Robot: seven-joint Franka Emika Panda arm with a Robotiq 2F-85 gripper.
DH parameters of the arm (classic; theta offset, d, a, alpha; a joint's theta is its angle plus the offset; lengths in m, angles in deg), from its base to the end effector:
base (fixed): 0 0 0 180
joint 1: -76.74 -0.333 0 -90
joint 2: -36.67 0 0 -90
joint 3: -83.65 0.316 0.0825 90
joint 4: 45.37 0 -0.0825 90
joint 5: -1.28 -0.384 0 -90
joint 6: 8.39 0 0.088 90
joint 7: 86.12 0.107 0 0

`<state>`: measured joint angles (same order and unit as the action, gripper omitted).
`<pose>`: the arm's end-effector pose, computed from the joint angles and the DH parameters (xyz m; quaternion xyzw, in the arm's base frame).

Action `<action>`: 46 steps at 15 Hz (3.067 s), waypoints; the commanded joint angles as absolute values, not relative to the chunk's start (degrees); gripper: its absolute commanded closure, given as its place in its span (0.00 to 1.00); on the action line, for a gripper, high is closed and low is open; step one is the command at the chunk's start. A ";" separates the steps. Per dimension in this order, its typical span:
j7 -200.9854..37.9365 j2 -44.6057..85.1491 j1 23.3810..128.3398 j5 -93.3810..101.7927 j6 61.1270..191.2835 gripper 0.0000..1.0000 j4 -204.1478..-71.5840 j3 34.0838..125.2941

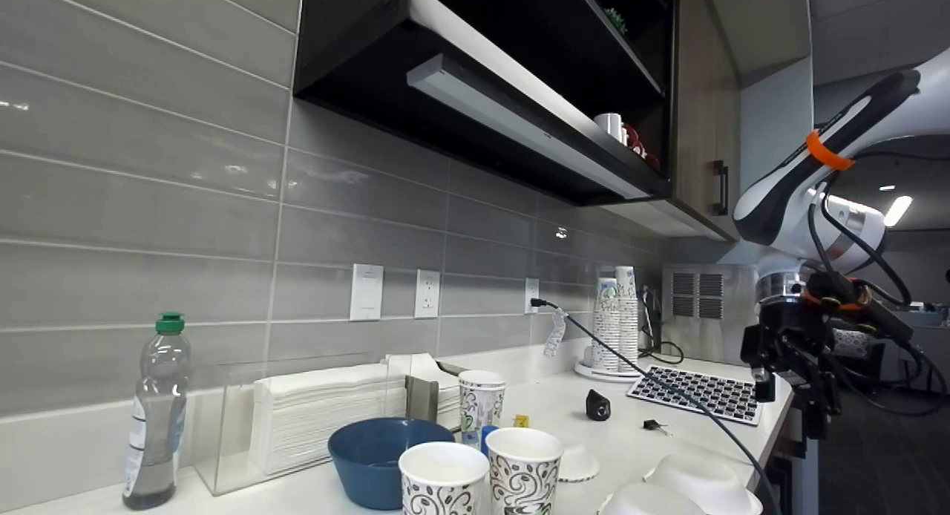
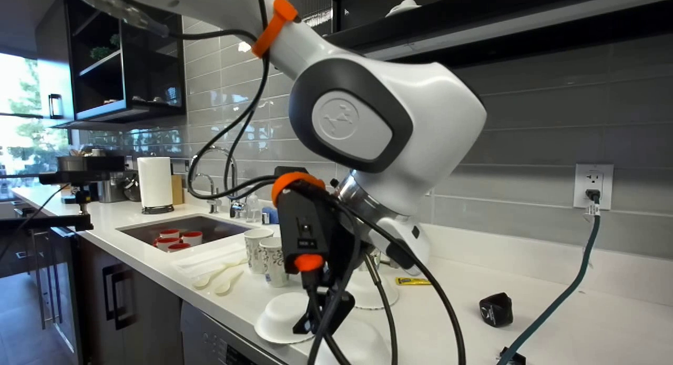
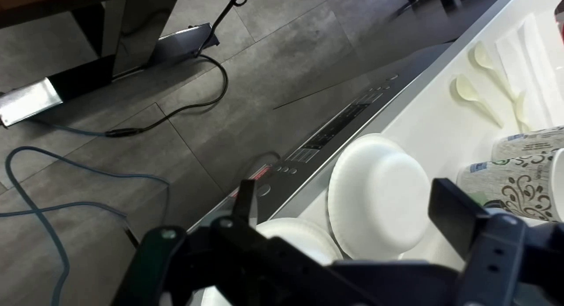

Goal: Stack up the white bowls on the counter

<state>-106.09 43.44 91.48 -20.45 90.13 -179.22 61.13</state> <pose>0.3638 -0.2336 0.3577 -0.9257 0.2086 0.1248 0.2897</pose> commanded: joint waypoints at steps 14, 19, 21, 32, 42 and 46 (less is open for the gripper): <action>-139.57 18.38 103.13 -37.41 81.34 0.00 -166.11 62.38; -140.50 12.99 106.59 -40.60 79.04 0.00 -163.55 63.80; -141.45 11.35 107.84 -43.15 78.40 0.00 -162.74 64.32; -144.75 4.99 111.49 -48.39 75.48 0.00 -159.85 65.65; -144.36 1.00 112.52 -48.47 74.37 0.10 -157.51 67.07; -144.30 0.16 112.83 -48.38 74.14 0.33 -156.60 67.25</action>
